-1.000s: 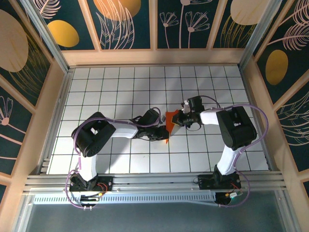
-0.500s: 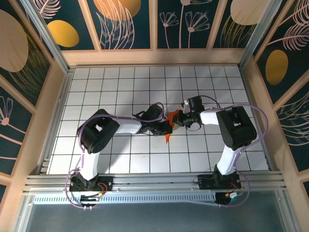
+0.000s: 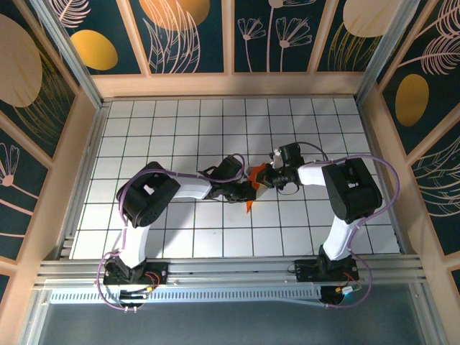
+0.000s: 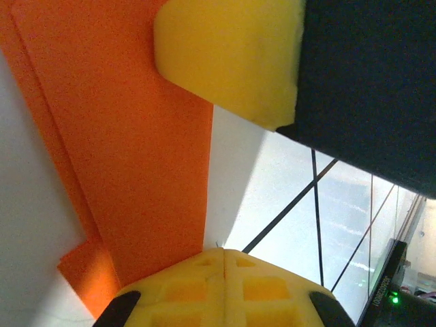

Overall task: Fold a paper plane with a square sheet of paper (fold left side to right side)
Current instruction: Fold the wing for the fifth time at the center of the table.

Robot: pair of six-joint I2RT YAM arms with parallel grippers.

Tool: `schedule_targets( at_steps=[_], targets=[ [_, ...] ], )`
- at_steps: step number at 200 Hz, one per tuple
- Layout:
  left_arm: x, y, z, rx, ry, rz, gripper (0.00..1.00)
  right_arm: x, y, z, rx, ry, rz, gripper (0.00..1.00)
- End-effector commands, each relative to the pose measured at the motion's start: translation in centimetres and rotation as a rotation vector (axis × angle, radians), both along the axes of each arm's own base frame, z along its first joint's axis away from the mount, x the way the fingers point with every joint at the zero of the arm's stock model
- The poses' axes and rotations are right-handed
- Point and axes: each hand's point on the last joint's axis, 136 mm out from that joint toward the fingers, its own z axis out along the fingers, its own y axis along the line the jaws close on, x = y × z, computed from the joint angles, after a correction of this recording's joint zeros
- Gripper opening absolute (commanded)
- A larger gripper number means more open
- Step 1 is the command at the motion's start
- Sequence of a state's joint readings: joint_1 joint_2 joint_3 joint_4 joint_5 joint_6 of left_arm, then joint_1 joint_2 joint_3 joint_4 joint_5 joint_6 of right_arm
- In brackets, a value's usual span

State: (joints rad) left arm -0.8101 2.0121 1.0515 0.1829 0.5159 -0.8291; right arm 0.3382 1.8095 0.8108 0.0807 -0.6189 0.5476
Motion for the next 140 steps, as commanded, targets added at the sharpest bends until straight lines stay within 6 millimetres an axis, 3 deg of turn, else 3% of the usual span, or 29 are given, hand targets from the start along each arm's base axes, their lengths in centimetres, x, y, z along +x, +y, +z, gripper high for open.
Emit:
schedule_targets(
  at_steps=[1, 55, 140],
  targets=[
    [-2.4, 1.9, -1.7, 0.08, 0.047, -0.051, 0.0, -1.3, -2.0, -3.3, -0.125, 0.067, -0.024, 0.0],
    [-4.8, 3.3, -2.8, 0.118, 0.054, -0.109, 0.0, -1.4, -2.3, -3.5, -0.131, 0.07, -0.026, 0.0],
    [-6.5, 3.8, -2.7, 0.115, 0.047, -0.15, 0.0, -1.5, -2.7, -3.6, -0.137, 0.075, -0.031, 0.0]
  ],
)
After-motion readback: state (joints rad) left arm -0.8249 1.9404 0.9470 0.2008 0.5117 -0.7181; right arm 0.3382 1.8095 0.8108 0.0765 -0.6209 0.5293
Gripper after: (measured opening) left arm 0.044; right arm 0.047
